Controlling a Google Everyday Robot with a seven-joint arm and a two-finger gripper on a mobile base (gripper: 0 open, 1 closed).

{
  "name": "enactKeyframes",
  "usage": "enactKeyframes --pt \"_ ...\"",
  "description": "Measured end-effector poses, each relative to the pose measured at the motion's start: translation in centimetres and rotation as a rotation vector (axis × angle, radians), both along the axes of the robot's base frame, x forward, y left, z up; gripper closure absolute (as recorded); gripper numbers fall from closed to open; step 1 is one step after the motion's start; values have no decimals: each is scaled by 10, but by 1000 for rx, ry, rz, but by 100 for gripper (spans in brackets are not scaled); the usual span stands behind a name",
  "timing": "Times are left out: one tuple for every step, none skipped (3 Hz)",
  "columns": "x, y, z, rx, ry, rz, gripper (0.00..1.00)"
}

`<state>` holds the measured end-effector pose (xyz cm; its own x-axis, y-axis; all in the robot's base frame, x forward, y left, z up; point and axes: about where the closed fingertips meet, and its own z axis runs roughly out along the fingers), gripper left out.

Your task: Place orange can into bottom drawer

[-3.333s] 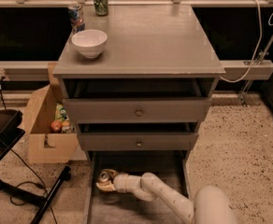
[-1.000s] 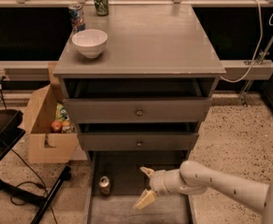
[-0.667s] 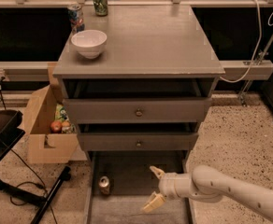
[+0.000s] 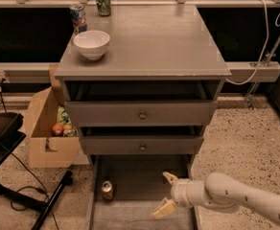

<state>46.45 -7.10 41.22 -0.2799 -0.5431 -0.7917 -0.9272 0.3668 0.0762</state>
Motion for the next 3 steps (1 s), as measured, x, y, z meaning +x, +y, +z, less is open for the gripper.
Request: enactKeyframes --pt "16 -41 51 -88 -15 -89 0" --pt "54 -117 136 -201 -105 -290 0" --pt "75 -155 183 -260 -166 -404 0"
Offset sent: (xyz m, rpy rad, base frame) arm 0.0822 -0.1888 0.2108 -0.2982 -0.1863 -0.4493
